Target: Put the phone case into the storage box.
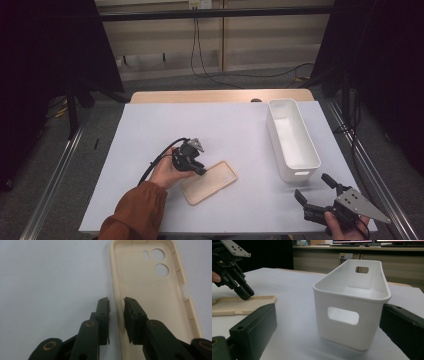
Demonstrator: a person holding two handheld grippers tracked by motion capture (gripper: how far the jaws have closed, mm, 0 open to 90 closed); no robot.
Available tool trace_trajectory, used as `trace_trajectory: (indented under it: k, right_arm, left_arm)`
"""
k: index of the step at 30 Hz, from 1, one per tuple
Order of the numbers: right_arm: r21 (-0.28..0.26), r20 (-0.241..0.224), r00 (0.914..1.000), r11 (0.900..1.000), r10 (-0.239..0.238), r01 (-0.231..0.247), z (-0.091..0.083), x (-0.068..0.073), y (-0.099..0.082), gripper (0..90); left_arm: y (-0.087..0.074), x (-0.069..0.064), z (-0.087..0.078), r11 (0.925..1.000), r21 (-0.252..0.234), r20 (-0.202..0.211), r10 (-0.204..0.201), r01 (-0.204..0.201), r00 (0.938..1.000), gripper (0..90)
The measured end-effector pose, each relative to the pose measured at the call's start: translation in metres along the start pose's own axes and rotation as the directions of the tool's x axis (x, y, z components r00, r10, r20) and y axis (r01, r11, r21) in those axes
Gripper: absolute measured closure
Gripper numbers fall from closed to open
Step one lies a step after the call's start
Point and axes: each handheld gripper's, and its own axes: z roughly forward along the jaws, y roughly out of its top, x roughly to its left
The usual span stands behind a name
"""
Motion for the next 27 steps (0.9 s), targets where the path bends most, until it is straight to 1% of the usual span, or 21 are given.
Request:
trace_trajectory:
  k: [1, 4, 6, 7, 8, 9, 10, 11, 12, 13, 14, 15, 16, 18, 20, 22, 23, 24, 25, 27]
  right_arm:
    - [0.000, 0.000, 1.0000, 1.0000, 0.001, -0.001, 0.000, 0.000, 0.000, 1.0]
    - [0.000, 0.000, 1.0000, 1.0000, 0.000, 0.000, 0.000, 0.000, 0.000, 1.0]
    - [0.001, 0.000, 1.0000, 1.0000, 0.000, 0.000, 0.000, 0.000, 0.000, 1.0]
    - [0.000, 0.000, 1.0000, 1.0000, 0.000, 0.000, 0.000, 0.000, 0.000, 1.0]
    - [0.001, 0.000, 1.0000, 1.0000, -0.001, 0.001, 0.000, 0.000, 0.000, 1.0]
    - [0.000, -0.001, 1.0000, 1.0000, 0.000, 0.000, 0.000, 0.000, 0.000, 1.0]
    - [0.000, -0.001, 1.0000, 1.0000, 0.000, 0.000, 0.000, 0.000, 0.000, 1.0]
    - [0.000, -0.002, 1.0000, 1.0000, 0.000, 0.000, 0.000, 0.000, 0.000, 1.0]
    - [0.000, -0.002, 1.0000, 1.0000, 0.000, 0.000, 0.000, 0.000, 0.000, 1.0]
    - [0.001, 0.000, 1.0000, 1.0000, -0.001, 0.001, 0.000, 0.000, 0.000, 1.0]
    - [0.001, 0.000, 1.0000, 1.0000, -0.001, 0.001, 0.000, 0.000, 0.000, 1.0]
    - [0.002, 0.000, 1.0000, 1.0000, 0.000, 0.000, 0.000, 0.000, 0.000, 1.0]
    - [0.002, 0.000, 1.0000, 1.0000, 0.000, 0.000, 0.000, 0.000, 0.000, 1.0]
    - [0.002, 0.000, 1.0000, 1.0000, 0.001, -0.001, 0.000, 0.000, 0.000, 1.0]
    - [0.002, -0.001, 1.0000, 1.0000, 0.001, -0.001, 0.000, 0.000, 0.000, 1.0]
    - [0.002, -0.001, 1.0000, 1.0000, 0.000, 0.000, 0.000, 0.000, 0.000, 1.0]
    - [0.002, -0.001, 1.0000, 1.0000, 0.001, -0.001, 0.000, 0.000, 0.000, 1.0]
    - [0.002, -0.001, 1.0000, 1.0000, 0.001, -0.001, 0.000, 0.000, 0.000, 1.0]
    - [0.003, -0.003, 1.0000, 1.0000, -0.001, 0.001, 0.000, 0.000, 0.000, 1.0]
    - [0.003, -0.003, 1.0000, 1.0000, -0.001, 0.001, 0.000, 0.000, 0.000, 1.0]
  left_arm:
    - [0.000, 0.001, 0.000, 0.9999, -0.005, 0.007, -0.012, 0.012, 0.9999, 76.7]
    - [0.000, 0.004, 0.000, 0.9998, 0.003, 0.020, -0.020, 0.020, 0.9996, 75.6]
    - [0.001, 0.003, 0.001, 0.9995, 0.005, 0.019, -0.032, 0.032, 0.9993, 75.6]
    - [0.002, 0.004, 0.000, 0.9994, 0.023, 0.020, -0.024, 0.024, 0.9995, 75.6]
    - [0.003, 0.004, 0.001, 0.9991, 0.023, 0.018, -0.034, 0.034, 0.9992, 75.7]
    - [0.004, 0.004, 0.000, 0.9990, 0.037, 0.018, -0.026, 0.025, 0.9995, 75.7]
    - [0.005, 0.004, 0.001, 0.9986, 0.038, 0.016, -0.038, 0.037, 0.9991, 75.8]
    - [0.005, 0.004, 0.001, 0.9986, 0.038, 0.016, -0.038, 0.037, 0.9991, 75.9]
    - [0.006, 0.005, 0.001, 0.9981, 0.047, 0.026, -0.040, 0.039, 0.9988, 76.0]
    - [0.006, 0.006, 0.001, 0.9976, 0.042, 0.035, -0.056, 0.054, 0.9978, 76.3]
    - [0.006, 0.006, 0.001, 0.9976, 0.042, 0.035, -0.056, 0.054, 0.9978, 76.5]
    - [0.005, 0.008, 0.001, 0.9971, 0.048, 0.044, -0.062, 0.060, 0.9971, 76.7]
    - [0.005, 0.009, 0.001, 0.9963, 0.041, 0.048, -0.077, 0.075, 0.9958, 77.0]
    - [0.005, 0.011, 0.001, 0.9957, 0.046, 0.054, -0.083, 0.081, 0.9950, 77.8]
    - [0.005, 0.012, 0.001, 0.9941, 0.042, 0.061, -0.102, 0.100, 0.9929, 78.2]
    - [0.005, 0.012, 0.001, 0.9940, 0.042, 0.062, -0.103, 0.101, 0.9928, 78.4]
    - [0.005, 0.011, 0.001, 0.9942, 0.045, 0.052, -0.100, 0.097, 0.9937, 78.9]
    - [0.005, 0.011, 0.001, 0.9941, 0.047, 0.052, -0.100, 0.098, 0.9936, 78.9]
    - [0.005, 0.012, 0.002, 0.9931, 0.046, 0.083, -0.111, 0.108, 0.9903, 85.6]
    - [0.005, 0.010, 0.002, 0.9930, 0.042, 0.077, -0.114, 0.111, 0.9905, 85.6]
